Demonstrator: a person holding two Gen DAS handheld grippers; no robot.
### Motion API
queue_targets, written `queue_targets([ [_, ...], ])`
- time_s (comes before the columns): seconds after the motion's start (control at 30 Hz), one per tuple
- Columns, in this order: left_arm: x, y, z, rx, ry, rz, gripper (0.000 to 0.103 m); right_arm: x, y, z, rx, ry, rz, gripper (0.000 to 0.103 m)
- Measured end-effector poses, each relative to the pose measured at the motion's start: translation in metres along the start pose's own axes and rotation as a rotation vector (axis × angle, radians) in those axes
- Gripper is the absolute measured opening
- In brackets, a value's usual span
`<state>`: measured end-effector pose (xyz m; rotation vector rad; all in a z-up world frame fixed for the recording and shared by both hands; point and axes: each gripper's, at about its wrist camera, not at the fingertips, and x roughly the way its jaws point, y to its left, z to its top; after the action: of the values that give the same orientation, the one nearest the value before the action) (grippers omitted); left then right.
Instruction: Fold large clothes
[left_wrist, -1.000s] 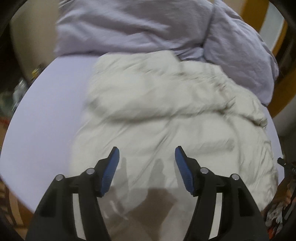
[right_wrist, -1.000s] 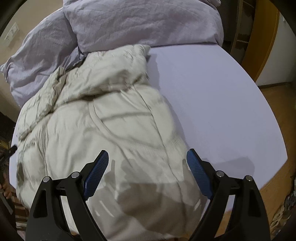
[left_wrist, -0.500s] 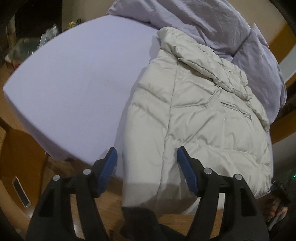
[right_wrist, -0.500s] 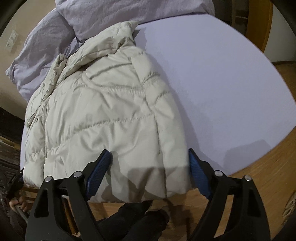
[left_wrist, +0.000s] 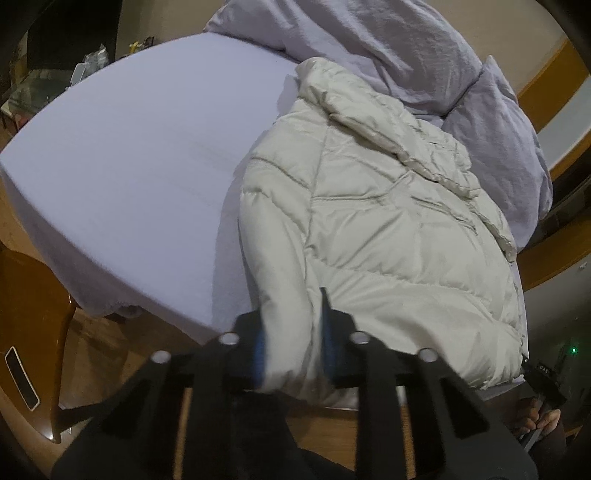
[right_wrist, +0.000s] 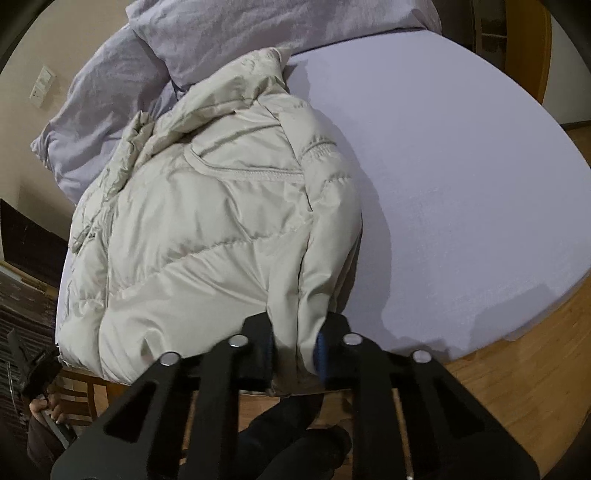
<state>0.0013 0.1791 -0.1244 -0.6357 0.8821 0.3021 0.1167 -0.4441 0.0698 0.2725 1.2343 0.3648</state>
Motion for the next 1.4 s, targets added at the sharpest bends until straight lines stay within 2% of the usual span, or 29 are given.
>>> queue_targets([
  [0.07,-0.006,-0.004,0.003,0.011,-0.016,-0.001,0.014,-0.010,0.004,0.004,-0.003,-0.034,0.008,0.012],
  [0.23,-0.029,-0.013,0.018,0.022,-0.075,-0.030,0.011,-0.038,0.018,0.024,-0.013,-0.130,0.055,0.011],
  [0.47,-0.057,-0.041,0.063,0.065,-0.182,-0.043,0.010,-0.056,0.048,0.066,-0.067,-0.217,0.053,0.011],
  [0.63,-0.061,-0.065,0.103,0.097,-0.232,-0.027,0.010,-0.055,0.068,0.102,-0.108,-0.261,0.023,0.011],
  [1.03,-0.033,-0.109,0.209,0.140,-0.281,-0.009,0.010,-0.029,0.093,0.186,-0.106,-0.323,0.006,0.011],
  [1.4,0.035,-0.132,0.299,0.184,-0.246,-0.006,0.010,0.028,0.114,0.257,-0.082,-0.347,-0.074,0.012],
])
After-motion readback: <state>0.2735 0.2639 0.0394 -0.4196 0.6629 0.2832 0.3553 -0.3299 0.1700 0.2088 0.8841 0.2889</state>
